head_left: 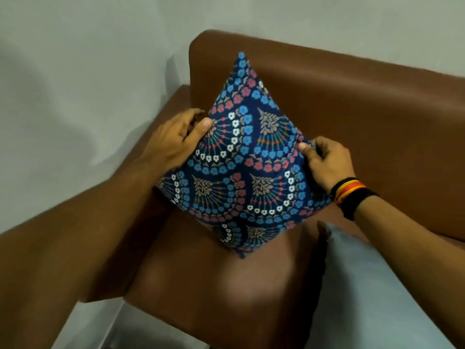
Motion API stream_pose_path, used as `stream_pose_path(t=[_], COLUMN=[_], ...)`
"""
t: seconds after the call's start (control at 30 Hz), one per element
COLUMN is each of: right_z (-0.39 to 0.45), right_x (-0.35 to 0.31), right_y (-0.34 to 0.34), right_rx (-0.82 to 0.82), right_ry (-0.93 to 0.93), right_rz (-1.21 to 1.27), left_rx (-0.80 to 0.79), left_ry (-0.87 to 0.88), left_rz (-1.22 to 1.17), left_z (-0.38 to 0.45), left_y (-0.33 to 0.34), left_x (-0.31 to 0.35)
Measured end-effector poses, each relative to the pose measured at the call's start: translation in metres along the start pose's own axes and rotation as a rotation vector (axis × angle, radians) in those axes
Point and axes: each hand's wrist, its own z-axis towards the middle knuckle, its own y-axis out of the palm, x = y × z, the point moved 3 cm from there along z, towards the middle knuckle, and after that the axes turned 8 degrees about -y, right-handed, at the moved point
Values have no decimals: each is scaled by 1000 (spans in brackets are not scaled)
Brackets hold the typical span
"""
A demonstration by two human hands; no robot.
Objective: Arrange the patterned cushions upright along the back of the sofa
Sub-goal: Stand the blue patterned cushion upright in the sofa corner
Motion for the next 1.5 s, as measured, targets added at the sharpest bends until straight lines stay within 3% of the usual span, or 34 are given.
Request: stream_pose_path(t=[0.2,0.33,0.53,0.8,1.0,1.27,1.33,1.43,1.5], right_z=[-1,2,5,7,30,45,28,-25,-74], right_x=[35,34,10,50,64,69,69,78,100], right_y=[35,39,17,5,58,47,34,1,-30], right_rx=[179,270,254,314,162,-7,21,74,62], right_ry=[220,122,-71,85,163,182,181,181,221], right_rz=[135,278,538,679,568,310,254,221,130], left_rx=[-182,-245,-140,-138,-83,-76,-3,242,289], left_ry=[-65,-147,-167,-83,-179,-329,-275,-120,20], left_rz=[261,197,-66,-216,-89,-63,-64,26,48], left_z=[-5,-8,13,53,54,27,6,-43,-84], left_y=[45,58,47,44,45,62,67,87,113], left_x=[-22,-47,-47,-47,-71,-61,-52,-31,-8])
